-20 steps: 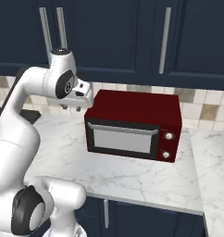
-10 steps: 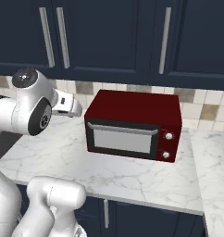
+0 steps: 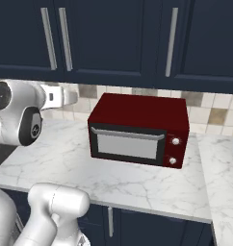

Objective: Get the candle and the beer from the cabinet and move them to the dining counter.

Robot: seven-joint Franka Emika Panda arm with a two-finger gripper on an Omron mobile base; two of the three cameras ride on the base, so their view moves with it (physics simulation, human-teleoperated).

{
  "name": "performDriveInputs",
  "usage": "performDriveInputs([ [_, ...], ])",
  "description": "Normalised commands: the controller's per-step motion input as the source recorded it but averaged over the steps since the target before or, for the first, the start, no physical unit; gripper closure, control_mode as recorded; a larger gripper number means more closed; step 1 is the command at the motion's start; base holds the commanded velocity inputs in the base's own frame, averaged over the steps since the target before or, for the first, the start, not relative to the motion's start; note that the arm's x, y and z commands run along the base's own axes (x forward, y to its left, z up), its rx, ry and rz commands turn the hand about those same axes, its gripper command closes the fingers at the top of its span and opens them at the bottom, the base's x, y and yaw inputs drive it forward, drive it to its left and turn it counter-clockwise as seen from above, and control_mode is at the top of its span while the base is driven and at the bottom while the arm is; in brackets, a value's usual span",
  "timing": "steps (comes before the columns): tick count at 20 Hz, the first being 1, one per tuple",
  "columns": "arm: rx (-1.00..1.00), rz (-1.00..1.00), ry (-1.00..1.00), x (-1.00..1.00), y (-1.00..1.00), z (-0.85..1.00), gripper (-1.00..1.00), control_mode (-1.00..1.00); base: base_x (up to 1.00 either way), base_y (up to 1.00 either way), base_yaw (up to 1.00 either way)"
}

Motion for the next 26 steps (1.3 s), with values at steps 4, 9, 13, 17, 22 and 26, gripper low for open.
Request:
performDriveInputs([
  [4,0.00,-0.01,-0.23,0.20,0.11,0.83,-1.00,-1.00,0.00,0.00,0.00],
  [9,0.00,0.00,-0.21,0.26,0.12,0.68,-1.00,-1.00,0.00,0.00,0.00],
  [13,0.00,0.00,-0.20,0.28,0.15,0.35,-1.00,-1.00,0.00,0.00,0.00],
  [17,0.00,-0.02,-0.02,0.29,0.02,-0.02,-1.00,-1.00,0.00,0.00,0.00],
  [22,0.00,0.00,-0.10,0.28,0.09,-0.07,-1.00,-1.00,0.00,0.00,0.00],
  [26,0.00,0.00,-0.19,0.20,0.05,0.00,-1.00,-1.00,0.00,0.00,0.00],
])
